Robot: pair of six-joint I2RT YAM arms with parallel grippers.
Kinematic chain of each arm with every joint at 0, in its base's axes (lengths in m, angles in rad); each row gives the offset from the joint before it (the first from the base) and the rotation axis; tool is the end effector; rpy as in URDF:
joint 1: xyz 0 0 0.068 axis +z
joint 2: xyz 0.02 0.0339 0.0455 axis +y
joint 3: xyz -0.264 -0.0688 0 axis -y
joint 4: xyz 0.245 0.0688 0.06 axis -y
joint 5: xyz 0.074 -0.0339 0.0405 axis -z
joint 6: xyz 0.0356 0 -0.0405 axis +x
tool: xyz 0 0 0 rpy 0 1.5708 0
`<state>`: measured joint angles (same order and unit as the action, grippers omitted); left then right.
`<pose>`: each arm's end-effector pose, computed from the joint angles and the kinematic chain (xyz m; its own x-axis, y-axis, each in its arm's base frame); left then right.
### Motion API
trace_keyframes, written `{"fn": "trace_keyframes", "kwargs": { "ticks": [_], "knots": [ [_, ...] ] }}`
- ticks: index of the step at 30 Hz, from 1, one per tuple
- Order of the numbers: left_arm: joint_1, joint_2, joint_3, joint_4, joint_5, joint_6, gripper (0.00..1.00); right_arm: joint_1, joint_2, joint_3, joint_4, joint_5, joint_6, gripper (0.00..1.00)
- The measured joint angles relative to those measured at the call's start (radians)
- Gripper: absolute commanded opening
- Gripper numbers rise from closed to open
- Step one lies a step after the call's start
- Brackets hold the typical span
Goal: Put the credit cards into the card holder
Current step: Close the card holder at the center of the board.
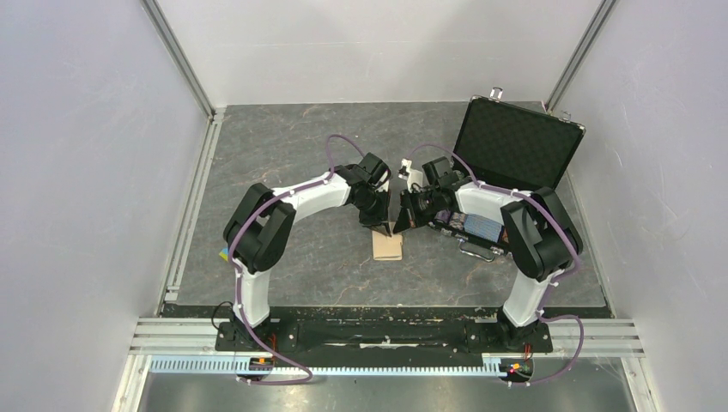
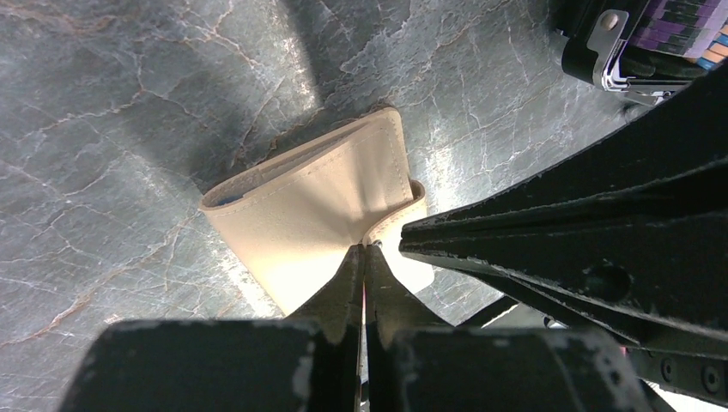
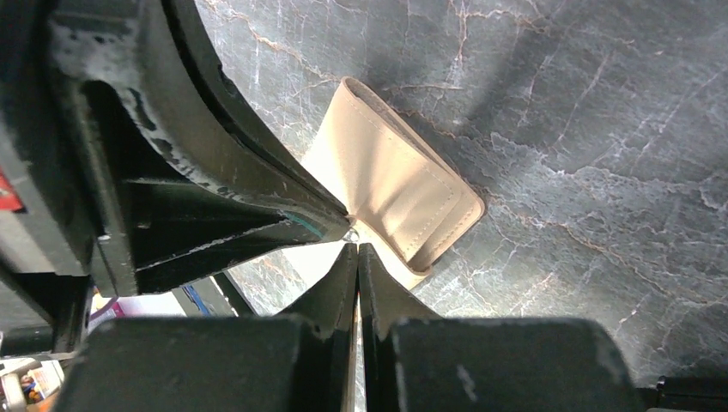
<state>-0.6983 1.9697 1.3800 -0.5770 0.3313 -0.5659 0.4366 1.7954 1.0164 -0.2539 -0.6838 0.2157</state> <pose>0.3004 -0.2672 0.1714 -0.9730 0.1547 -0.1715 0.2183 0.8589 -0.4633 0.3053 0.1673 0.1542 -0.8931 -0.2337 -0.3843 -0.4401 0.6302 0.6396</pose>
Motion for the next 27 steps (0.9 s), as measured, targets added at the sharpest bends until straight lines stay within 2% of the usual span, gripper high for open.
{"fn": "trace_keyframes", "kwargs": {
  "ticks": [27],
  "knots": [
    [0.001, 0.017, 0.001, -0.005, 0.01, 0.028, 0.02, 0.015, 0.042, 0.0, -0.009, -0.001, -0.008, 0.0]
  ]
}}
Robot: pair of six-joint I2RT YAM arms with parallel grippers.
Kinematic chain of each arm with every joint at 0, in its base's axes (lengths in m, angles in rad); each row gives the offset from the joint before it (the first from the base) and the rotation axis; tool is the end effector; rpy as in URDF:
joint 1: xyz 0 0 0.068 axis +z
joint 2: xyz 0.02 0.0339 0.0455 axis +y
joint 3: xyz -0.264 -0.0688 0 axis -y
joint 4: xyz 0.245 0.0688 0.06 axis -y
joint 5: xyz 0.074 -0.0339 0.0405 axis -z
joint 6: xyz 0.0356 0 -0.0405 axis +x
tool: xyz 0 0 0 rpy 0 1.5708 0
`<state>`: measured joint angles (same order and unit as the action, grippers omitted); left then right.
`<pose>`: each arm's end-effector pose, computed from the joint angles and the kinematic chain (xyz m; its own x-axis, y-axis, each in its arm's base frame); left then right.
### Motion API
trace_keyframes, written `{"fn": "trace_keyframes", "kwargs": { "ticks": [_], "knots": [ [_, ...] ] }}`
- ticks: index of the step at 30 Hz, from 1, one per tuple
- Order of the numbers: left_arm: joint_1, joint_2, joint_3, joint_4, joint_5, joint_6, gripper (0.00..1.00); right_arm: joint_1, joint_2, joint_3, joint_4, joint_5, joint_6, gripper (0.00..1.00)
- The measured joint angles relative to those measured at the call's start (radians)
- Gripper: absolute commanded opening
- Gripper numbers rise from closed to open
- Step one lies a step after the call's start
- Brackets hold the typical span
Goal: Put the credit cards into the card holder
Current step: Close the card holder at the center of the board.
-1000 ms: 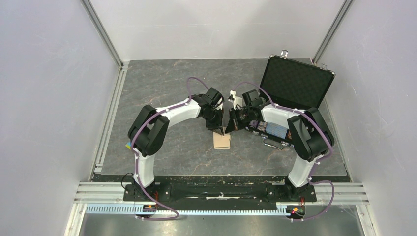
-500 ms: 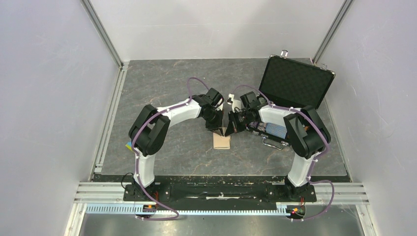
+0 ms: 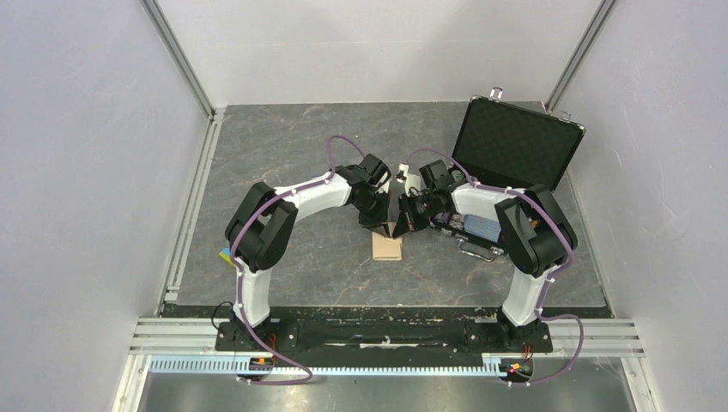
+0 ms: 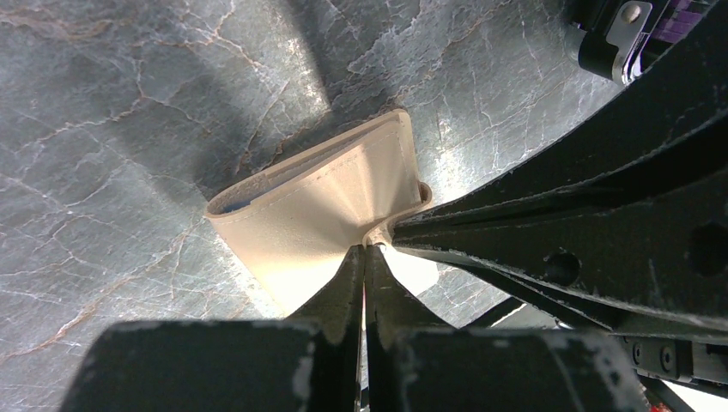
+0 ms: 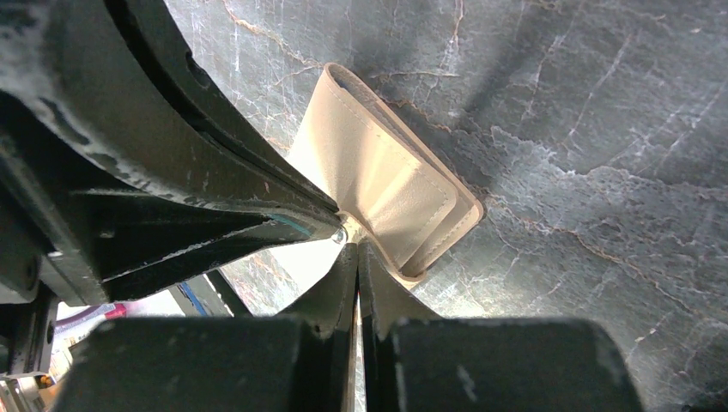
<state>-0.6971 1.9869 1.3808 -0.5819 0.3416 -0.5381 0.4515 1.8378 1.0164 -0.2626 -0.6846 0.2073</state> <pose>0.3009 -0.2675 0.1650 -0.9699 0.1823 -0.1615 0.2373 0.8566 -0.4583 0.3033 0.1721 0.1399 -0.9026 -0.2605 -0.3427 -0.4276 0.6352 0.6432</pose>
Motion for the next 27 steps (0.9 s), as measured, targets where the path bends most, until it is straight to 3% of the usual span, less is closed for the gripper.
{"fn": "trace_keyframes", "kwargs": {
  "ticks": [27],
  "knots": [
    [-0.012, 0.0, 0.002, -0.005, -0.01, 0.001, 0.02, 0.005, -0.006, -0.01, 0.013, 0.003, -0.002, 0.0]
  ]
}}
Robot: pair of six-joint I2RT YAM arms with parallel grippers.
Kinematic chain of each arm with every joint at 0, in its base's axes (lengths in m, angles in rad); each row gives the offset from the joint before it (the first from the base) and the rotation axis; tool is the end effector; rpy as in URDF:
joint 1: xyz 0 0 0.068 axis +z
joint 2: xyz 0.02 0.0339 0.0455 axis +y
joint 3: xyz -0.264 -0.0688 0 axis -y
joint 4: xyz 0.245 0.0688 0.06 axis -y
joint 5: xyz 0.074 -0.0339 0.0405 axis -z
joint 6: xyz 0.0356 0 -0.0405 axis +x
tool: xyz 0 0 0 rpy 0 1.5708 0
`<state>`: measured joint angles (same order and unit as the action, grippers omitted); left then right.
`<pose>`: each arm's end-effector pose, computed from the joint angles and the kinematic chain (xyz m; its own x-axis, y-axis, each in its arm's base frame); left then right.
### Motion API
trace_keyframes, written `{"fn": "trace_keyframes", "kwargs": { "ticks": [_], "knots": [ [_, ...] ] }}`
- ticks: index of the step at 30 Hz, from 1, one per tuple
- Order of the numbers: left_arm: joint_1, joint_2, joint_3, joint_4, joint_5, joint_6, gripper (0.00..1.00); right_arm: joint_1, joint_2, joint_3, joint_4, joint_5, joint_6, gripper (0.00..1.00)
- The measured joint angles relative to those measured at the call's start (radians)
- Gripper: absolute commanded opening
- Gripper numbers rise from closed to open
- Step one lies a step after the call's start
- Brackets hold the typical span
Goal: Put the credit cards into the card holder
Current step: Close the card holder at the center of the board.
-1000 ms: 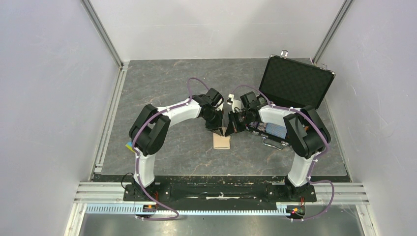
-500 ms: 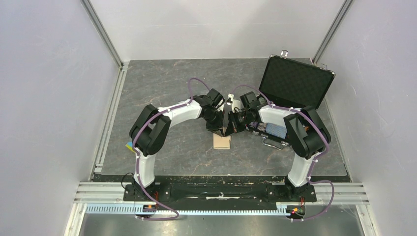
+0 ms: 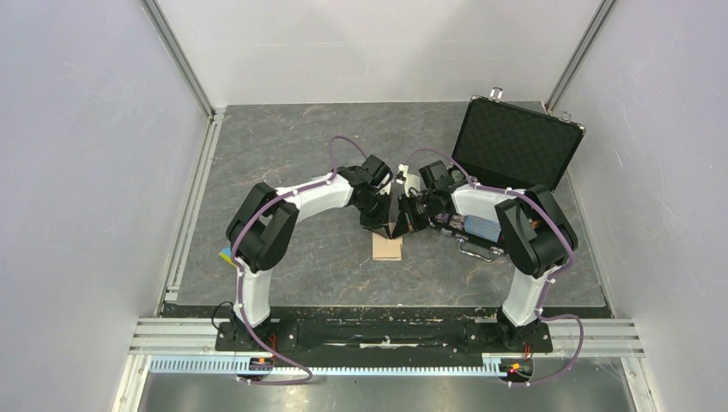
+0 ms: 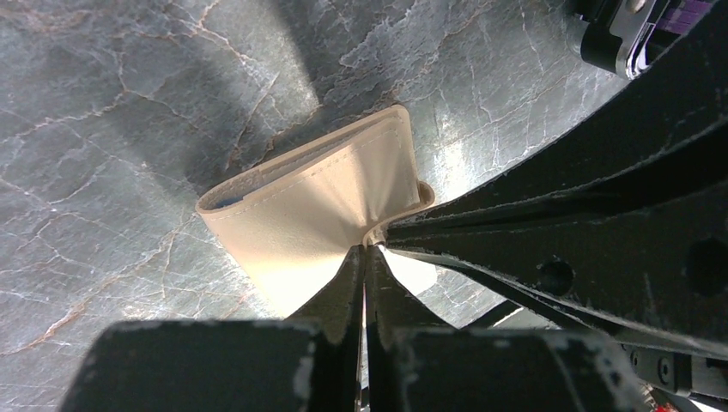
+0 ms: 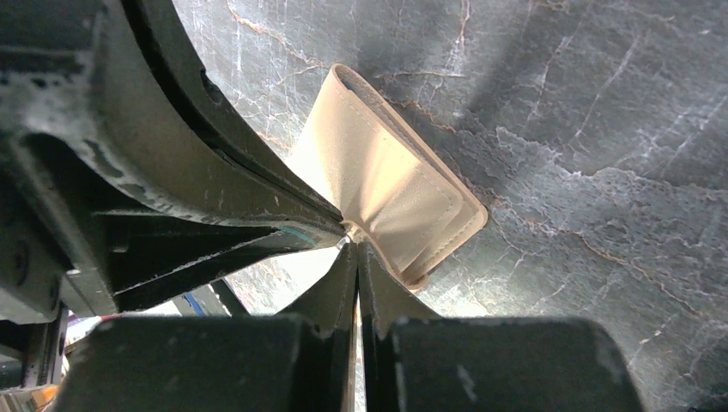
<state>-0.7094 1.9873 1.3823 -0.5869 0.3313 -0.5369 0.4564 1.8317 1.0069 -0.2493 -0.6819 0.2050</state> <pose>0.2977 -0.2708 0.1649 -0.9675 0.1931 -0.1633 0.2472 0.8587 -0.4489 0.3015 0.1730 0.1400 -0.8972 -0.2644 -0.3537 -0.4383 0.6316 0.6395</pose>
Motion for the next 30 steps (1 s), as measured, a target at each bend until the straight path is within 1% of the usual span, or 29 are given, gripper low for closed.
{"fn": "trace_keyframes", "kwargs": {
  "ticks": [23, 24, 25, 27, 29, 30],
  "knots": [
    [0.006, 0.07, 0.092, -0.115, -0.021, -0.004, 0.02, 0.02, 0.034, 0.061, -0.086, 0.058, 0.026, 0.0],
    [0.006, 0.07, 0.092, -0.116, -0.024, -0.004, 0.04, 0.02, 0.034, 0.063, -0.088, 0.059, 0.025, 0.0],
    [0.006, 0.069, 0.092, -0.117, -0.026, -0.004, 0.09, 0.021, 0.034, 0.064, -0.089, 0.059, 0.022, 0.0],
    [0.005, 0.069, 0.091, -0.116, -0.04, -0.002, 0.22, 0.024, 0.034, 0.068, -0.092, 0.061, 0.013, 0.0],
    [0.005, 0.063, 0.087, -0.113, -0.045, -0.002, 0.39, 0.025, 0.032, 0.069, -0.093, 0.061, 0.005, 0.0],
    [0.005, 0.055, 0.082, -0.114, -0.052, -0.002, 0.45, 0.026, 0.03, 0.071, -0.096, 0.063, -0.001, 0.0]
  ]
}}
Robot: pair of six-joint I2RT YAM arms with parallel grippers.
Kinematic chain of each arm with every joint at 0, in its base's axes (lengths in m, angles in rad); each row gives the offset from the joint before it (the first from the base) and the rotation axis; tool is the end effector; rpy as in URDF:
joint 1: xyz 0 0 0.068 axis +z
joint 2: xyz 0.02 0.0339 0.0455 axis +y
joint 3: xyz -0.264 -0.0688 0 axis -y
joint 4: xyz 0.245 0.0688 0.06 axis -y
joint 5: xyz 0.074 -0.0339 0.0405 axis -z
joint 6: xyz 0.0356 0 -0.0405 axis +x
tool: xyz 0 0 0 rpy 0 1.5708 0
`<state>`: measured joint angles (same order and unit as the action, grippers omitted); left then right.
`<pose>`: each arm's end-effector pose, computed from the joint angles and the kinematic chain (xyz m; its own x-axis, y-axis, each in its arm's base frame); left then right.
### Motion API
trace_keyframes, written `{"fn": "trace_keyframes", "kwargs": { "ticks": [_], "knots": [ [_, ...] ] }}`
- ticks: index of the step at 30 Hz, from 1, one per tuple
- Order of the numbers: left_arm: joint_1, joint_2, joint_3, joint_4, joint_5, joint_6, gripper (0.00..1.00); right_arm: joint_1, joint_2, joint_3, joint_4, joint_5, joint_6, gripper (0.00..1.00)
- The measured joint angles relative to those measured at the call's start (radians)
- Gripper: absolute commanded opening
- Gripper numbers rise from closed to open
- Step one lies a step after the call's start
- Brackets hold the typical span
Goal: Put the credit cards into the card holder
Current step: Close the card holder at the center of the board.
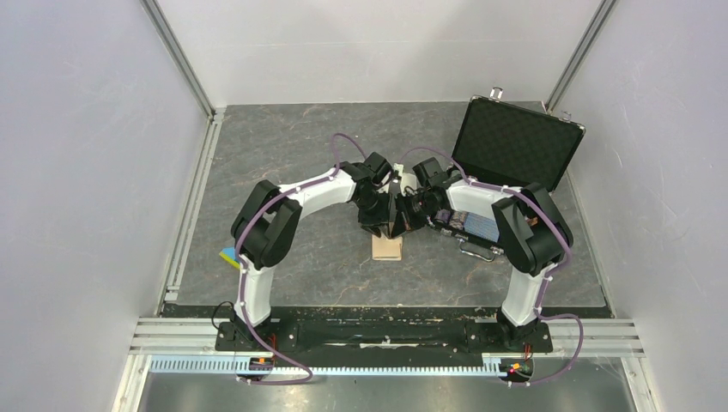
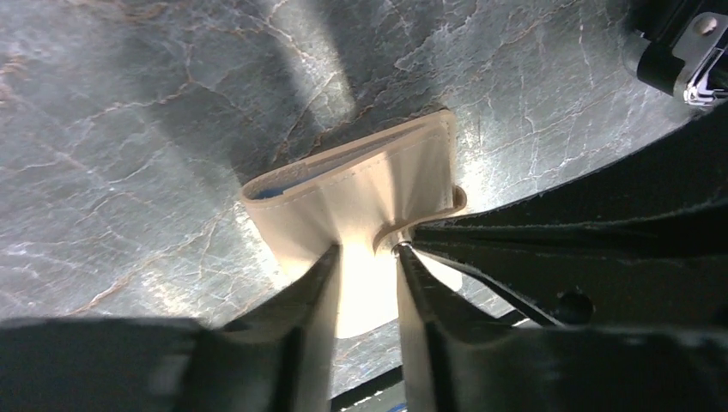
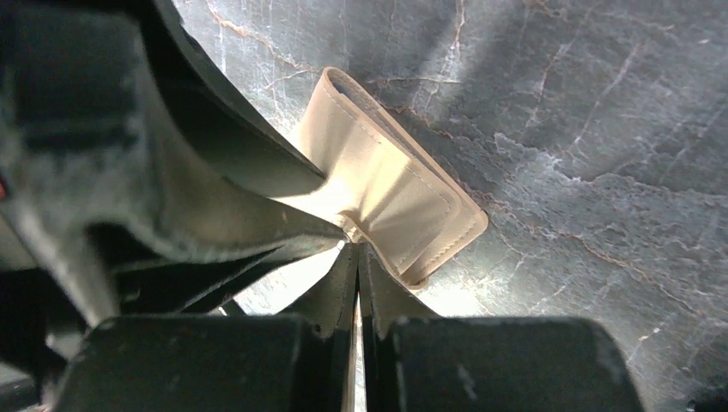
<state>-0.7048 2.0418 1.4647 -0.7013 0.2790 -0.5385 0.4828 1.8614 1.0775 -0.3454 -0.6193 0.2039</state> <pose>0.3052 -0.2725 0.1617 -0.9766 0.1834 -0.1122 0.2125 0.9027 -0.3742 0.3053 0.1834 0.1428 -0.9052 -0.2883 -0.3122 -0.4232 0.6785 0.6005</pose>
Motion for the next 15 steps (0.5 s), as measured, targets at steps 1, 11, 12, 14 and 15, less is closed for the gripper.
{"fn": "trace_keyframes", "kwargs": {
  "ticks": [1, 11, 12, 14, 15],
  "knots": [
    [0.0, -0.008, -0.004, 0.001, -0.01, 0.0, 0.52, 0.002, -0.002, 0.002, 0.0, 0.001, -0.003, 0.0],
    [0.048, -0.16, -0.074, 0.078, -0.07, 0.007, 0.94, -0.051, -0.079, 0.013, 0.031, 0.032, 0.036, 0.61],
    [0.063, -0.187, -0.088, 0.104, -0.051, 0.005, 0.97, -0.069, -0.1, 0.011, 0.052, 0.037, 0.044, 0.66],
    [0.1, -0.237, -0.126, 0.169, -0.005, -0.006, 1.0, -0.098, -0.137, 0.005, 0.085, 0.034, 0.073, 0.75],
    [0.124, -0.262, -0.151, 0.21, 0.021, -0.014, 1.0, -0.113, -0.156, 0.003, 0.098, 0.031, 0.084, 0.79]
  ]
}}
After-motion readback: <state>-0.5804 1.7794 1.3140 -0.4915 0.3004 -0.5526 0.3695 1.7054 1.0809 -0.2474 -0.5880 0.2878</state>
